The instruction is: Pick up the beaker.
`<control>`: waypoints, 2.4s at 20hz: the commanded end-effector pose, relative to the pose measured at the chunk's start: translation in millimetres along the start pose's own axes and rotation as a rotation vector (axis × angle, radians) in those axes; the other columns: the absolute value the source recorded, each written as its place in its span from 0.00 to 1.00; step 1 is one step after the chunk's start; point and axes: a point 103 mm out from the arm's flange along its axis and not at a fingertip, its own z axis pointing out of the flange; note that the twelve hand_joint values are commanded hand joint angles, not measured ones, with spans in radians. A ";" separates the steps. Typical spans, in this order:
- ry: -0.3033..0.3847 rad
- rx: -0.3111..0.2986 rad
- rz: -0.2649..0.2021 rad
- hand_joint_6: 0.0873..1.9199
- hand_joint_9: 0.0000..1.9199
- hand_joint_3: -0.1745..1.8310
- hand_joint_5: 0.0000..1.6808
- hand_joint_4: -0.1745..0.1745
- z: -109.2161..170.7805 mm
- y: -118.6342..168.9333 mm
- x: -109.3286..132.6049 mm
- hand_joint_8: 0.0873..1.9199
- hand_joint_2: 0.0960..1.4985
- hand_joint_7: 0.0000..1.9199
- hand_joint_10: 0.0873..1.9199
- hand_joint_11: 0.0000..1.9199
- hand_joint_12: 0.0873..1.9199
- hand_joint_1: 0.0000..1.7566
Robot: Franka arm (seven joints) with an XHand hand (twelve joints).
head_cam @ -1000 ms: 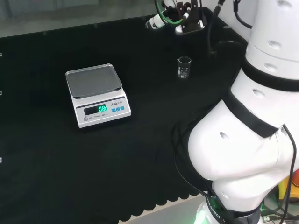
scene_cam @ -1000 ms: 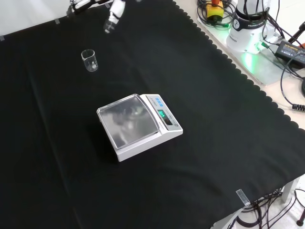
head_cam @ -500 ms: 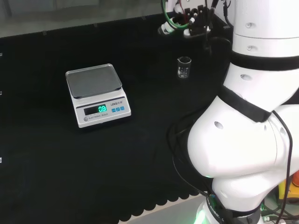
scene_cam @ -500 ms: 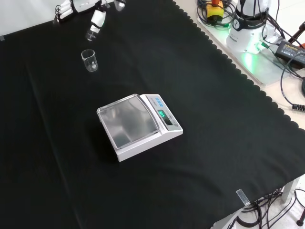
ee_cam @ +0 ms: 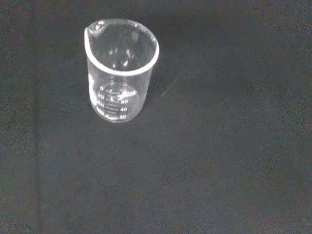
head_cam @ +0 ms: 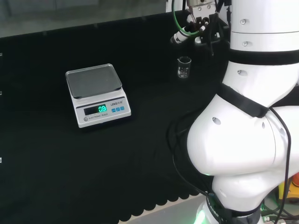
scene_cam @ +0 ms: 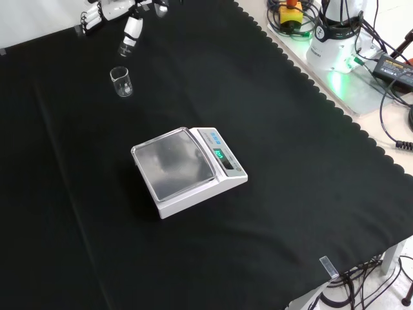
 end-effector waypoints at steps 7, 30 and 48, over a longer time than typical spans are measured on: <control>-0.001 0.072 -0.010 0.00 0.04 0.12 0.15 0.20 34.3 14.8 19.3 0.35 0.55 0.03 0.44 0.16 0.74 0.17; -0.038 0.162 0.013 0.00 0.05 0.13 0.15 0.22 80.1 32.1 29.1 0.36 0.58 0.04 0.44 0.17 0.74 0.25; -0.031 0.117 0.053 0.00 0.31 0.17 0.27 0.34 82.0 45.3 33.8 0.30 0.57 0.23 0.31 0.33 0.65 0.39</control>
